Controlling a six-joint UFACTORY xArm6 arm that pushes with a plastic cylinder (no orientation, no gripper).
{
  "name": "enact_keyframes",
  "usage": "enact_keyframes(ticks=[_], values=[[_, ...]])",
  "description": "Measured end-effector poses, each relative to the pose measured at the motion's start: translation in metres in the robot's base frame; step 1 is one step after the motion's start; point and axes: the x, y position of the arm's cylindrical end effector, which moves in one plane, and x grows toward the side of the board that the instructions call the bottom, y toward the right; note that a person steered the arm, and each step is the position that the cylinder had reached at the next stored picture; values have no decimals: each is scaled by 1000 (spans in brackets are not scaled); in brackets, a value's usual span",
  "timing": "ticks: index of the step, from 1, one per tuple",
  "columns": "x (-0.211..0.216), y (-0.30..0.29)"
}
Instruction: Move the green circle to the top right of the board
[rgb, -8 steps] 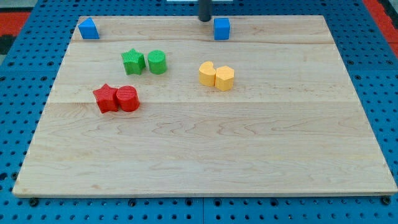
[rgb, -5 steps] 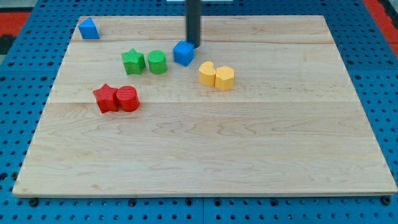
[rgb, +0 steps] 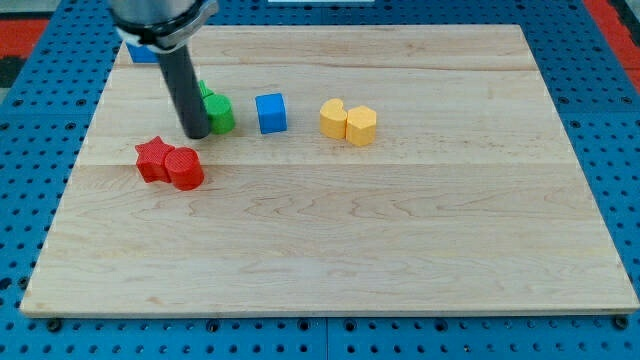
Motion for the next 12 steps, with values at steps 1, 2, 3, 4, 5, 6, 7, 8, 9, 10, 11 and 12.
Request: enact_keyframes(ticks=[1,2,3,4,5,6,7,8,9,10,11,12], values=[[-27,63],[-45,70],[-41,25],[-58,8],[-85,85],[-87,179],[-87,157],[-98,110],[-124,211],[-134,293],[-133,281],[-127,272]])
